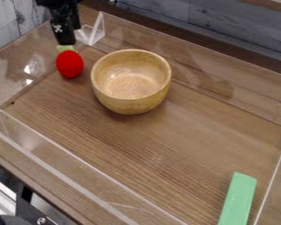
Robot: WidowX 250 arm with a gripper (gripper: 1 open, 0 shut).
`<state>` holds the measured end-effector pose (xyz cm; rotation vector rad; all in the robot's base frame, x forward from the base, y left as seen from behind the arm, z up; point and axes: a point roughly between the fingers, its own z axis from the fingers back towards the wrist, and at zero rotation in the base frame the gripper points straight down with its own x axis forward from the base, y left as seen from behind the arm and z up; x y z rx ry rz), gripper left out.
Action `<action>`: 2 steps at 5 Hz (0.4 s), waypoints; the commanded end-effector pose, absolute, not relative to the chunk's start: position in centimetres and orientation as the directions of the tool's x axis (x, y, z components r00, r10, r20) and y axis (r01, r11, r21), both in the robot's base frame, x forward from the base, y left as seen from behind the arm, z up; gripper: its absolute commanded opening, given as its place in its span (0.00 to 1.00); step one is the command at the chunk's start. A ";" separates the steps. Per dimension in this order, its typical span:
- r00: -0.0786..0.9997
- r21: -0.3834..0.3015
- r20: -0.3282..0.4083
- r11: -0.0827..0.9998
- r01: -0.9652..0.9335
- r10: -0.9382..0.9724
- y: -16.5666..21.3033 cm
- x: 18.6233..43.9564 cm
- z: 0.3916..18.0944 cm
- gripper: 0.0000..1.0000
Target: Move the red object to the left side of the table
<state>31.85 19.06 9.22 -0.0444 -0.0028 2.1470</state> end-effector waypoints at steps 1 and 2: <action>-0.553 -0.066 -0.045 -0.555 -0.829 0.832 17.4 33.2 11.0 1.00; -0.561 -0.057 -0.056 -0.564 -0.824 0.826 15.0 34.1 10.7 1.00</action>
